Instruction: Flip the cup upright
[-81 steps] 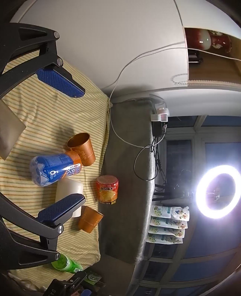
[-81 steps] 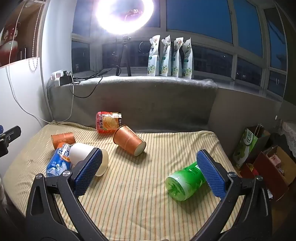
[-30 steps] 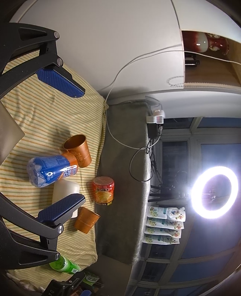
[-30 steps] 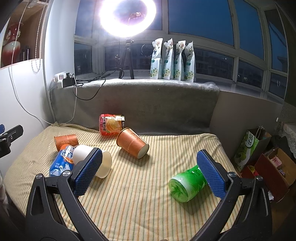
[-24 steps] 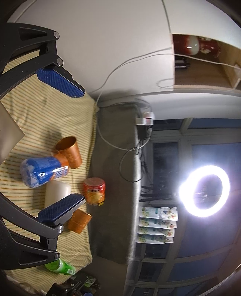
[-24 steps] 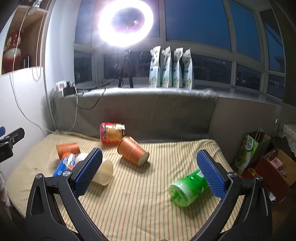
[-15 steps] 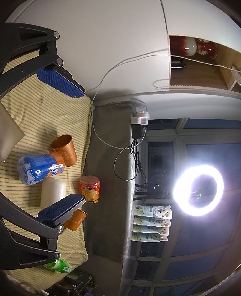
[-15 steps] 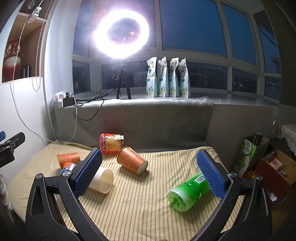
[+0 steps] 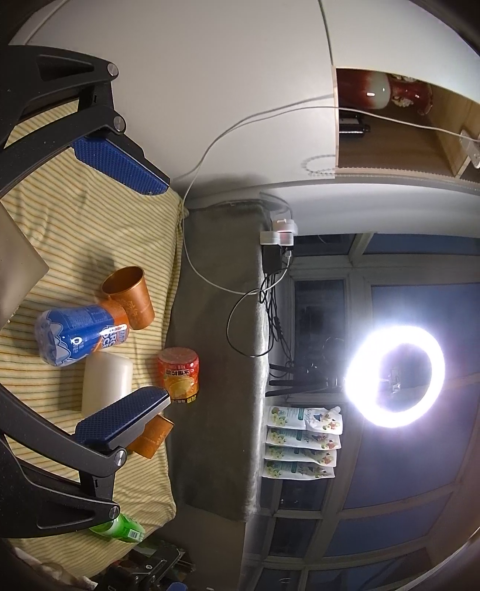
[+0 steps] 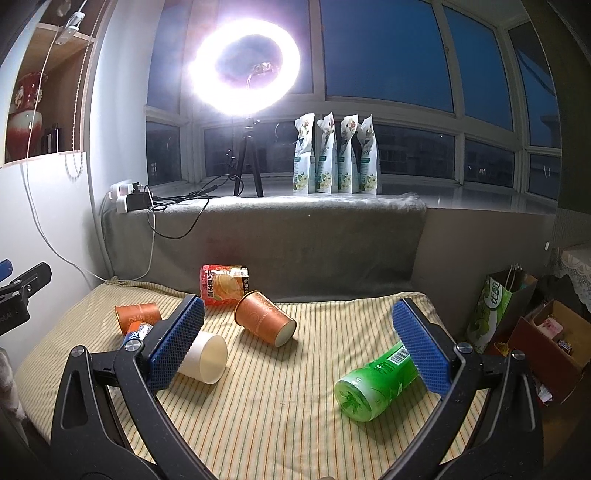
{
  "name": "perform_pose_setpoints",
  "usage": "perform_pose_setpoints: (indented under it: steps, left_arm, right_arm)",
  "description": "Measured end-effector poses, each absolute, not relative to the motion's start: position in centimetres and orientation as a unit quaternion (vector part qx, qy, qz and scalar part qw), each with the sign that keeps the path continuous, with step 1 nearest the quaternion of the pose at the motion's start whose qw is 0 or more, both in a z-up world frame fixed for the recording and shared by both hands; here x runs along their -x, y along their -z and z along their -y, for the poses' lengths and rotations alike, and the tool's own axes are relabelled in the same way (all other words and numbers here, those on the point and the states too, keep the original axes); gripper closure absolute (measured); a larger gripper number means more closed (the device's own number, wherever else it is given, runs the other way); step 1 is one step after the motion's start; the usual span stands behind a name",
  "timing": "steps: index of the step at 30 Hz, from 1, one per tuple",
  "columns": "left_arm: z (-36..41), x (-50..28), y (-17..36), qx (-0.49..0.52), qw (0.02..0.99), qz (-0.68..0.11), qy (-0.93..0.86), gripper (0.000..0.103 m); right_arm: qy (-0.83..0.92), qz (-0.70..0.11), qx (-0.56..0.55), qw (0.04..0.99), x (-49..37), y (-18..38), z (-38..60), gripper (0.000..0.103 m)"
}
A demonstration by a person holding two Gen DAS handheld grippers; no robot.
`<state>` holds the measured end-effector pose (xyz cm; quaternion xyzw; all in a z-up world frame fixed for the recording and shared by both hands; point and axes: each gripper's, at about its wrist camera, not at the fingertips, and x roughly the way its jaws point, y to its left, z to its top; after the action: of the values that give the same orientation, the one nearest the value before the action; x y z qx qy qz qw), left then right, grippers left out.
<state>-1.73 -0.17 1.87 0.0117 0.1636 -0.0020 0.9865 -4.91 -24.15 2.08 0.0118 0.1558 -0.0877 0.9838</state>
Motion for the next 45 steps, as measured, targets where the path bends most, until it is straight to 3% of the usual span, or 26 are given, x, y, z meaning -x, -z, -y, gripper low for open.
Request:
perform_pose_setpoints:
  steps: [45]
  left_arm:
    - [-0.3, 3.3, -0.9, -0.009, 0.984, -0.178, 0.009, 0.0]
  right_arm:
    - [0.062, -0.179, -0.006, 0.982, 6.3, -1.5, 23.2, 0.0]
